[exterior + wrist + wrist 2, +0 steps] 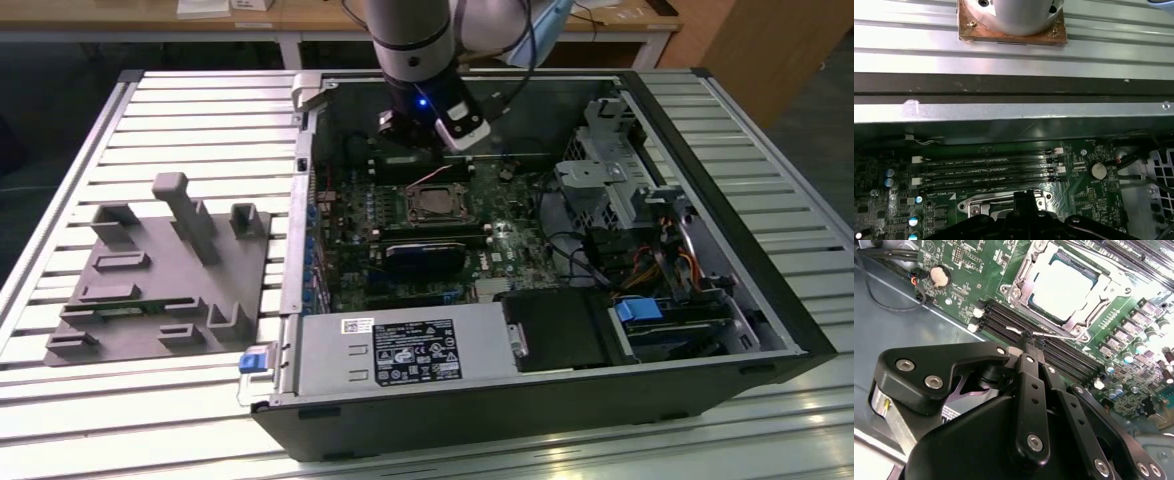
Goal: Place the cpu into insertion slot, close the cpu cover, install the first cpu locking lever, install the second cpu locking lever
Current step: 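Install the first cpu locking lever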
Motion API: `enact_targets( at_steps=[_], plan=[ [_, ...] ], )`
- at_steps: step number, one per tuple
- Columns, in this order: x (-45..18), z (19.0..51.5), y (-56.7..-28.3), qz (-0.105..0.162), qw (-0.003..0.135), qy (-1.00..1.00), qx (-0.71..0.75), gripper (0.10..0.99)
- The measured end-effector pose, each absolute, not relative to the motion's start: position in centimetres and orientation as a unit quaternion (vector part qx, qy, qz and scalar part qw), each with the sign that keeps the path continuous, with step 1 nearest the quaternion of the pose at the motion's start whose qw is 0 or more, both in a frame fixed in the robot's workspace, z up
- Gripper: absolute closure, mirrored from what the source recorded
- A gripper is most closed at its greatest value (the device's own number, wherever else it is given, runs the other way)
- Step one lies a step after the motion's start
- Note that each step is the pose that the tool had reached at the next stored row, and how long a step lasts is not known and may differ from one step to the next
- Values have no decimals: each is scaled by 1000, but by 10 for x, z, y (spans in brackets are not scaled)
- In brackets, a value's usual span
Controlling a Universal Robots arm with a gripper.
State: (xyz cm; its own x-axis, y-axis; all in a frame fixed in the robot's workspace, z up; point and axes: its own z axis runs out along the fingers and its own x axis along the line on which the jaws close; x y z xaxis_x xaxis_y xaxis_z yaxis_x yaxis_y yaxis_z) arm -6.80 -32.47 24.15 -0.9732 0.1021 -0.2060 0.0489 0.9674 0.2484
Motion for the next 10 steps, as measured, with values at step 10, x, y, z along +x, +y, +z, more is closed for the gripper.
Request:
enact_targets(
  at_steps=[10],
  plan=[
    [-68, 229, -323, 119, 113, 984, 65, 984]
  ],
)
